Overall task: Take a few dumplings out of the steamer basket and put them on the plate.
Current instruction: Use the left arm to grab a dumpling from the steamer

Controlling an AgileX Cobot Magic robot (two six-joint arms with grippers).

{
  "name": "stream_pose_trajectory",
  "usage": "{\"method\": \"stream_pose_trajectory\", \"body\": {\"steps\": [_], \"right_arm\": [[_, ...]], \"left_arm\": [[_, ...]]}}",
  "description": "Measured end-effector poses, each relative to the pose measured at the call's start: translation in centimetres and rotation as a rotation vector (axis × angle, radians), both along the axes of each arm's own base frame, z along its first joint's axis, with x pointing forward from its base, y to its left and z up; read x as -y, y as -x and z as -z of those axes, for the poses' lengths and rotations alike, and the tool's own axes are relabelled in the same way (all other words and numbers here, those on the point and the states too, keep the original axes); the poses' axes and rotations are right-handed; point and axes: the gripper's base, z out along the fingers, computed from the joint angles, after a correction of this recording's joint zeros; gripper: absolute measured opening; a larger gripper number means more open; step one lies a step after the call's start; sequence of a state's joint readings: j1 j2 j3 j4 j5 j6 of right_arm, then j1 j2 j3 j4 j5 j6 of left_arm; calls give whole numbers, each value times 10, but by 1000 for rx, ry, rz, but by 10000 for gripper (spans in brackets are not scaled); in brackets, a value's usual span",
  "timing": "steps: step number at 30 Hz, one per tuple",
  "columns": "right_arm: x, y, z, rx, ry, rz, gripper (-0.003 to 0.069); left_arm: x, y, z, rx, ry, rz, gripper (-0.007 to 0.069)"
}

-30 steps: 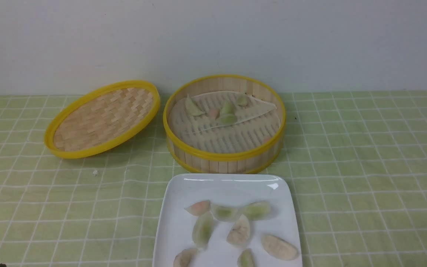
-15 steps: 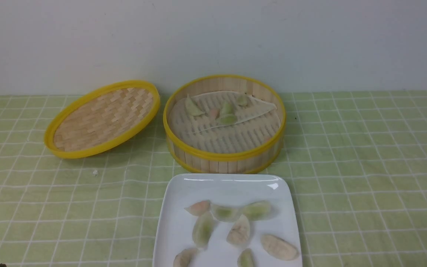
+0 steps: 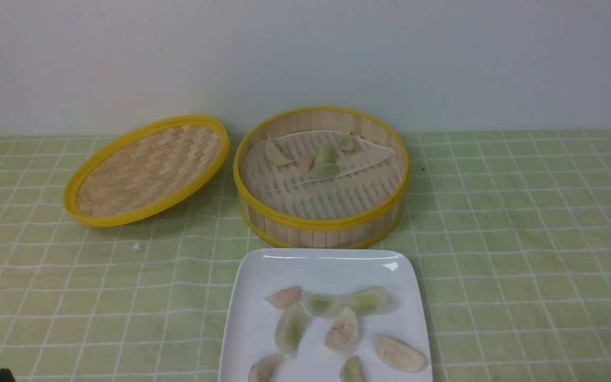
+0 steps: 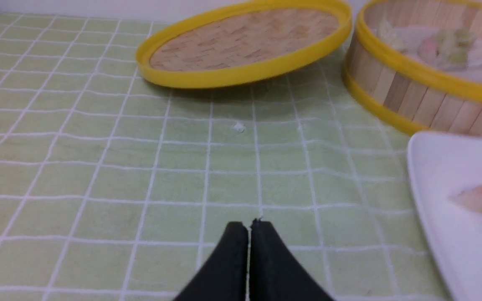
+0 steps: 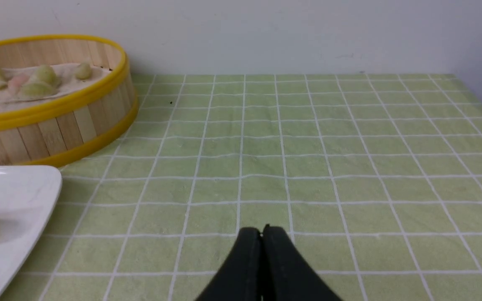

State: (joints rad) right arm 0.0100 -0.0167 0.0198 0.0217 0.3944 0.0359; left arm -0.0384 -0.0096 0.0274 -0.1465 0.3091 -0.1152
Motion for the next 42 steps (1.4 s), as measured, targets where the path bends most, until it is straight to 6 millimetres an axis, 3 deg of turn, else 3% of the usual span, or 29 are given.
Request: {"method": "stream_pose_trajectory", "body": {"steps": [8,12,15,17,20,22,23,26,30,32,33,36,37,42], "right_arm": [[1,0,0,4,25,1,-16],[1,0,0,9,56,2,-16],[1,-1,-3,53,45,3,-16],[0,-2,-8,118,-56,8,-16],[0,-2,-24,289,-372,27,-16],[2,-1,-31,359,-511,38,-16],[5,0,-36,423,-645,51,-16],[8,1,-41,486,-752,67,-16],[9,2,-43,512,-749,73,-16],[10,2,-44,522,-748,74,-16],[11,2,-45,539,-748,76,-16],[10,3,-49,536,-752,68,-16],[5,4,-59,474,-749,27,-16],[-11,9,-116,206,-566,-90,-16]], "left_arm": [[-3,-3,-26,274,218,-58,-6],[-11,1,-47,518,251,-115,-6],[-12,5,-68,584,273,-111,-6],[-11,7,-86,591,276,-99,-6],[-7,2,-130,544,251,-70,-6],[-5,-5,-146,500,232,-58,-6],[-2,-20,-167,406,194,-30,-6],[8,-53,-190,144,93,55,-6],[21,-100,-195,-233,-61,209,-6],[25,-117,-192,-336,-102,263,-6],[28,-136,-189,-413,-138,309,-6],[33,-161,-185,-485,-200,388,-6],[40,-185,-184,-518,-236,442,-6],[69,-238,-180,-603,-311,583,-6]]}}
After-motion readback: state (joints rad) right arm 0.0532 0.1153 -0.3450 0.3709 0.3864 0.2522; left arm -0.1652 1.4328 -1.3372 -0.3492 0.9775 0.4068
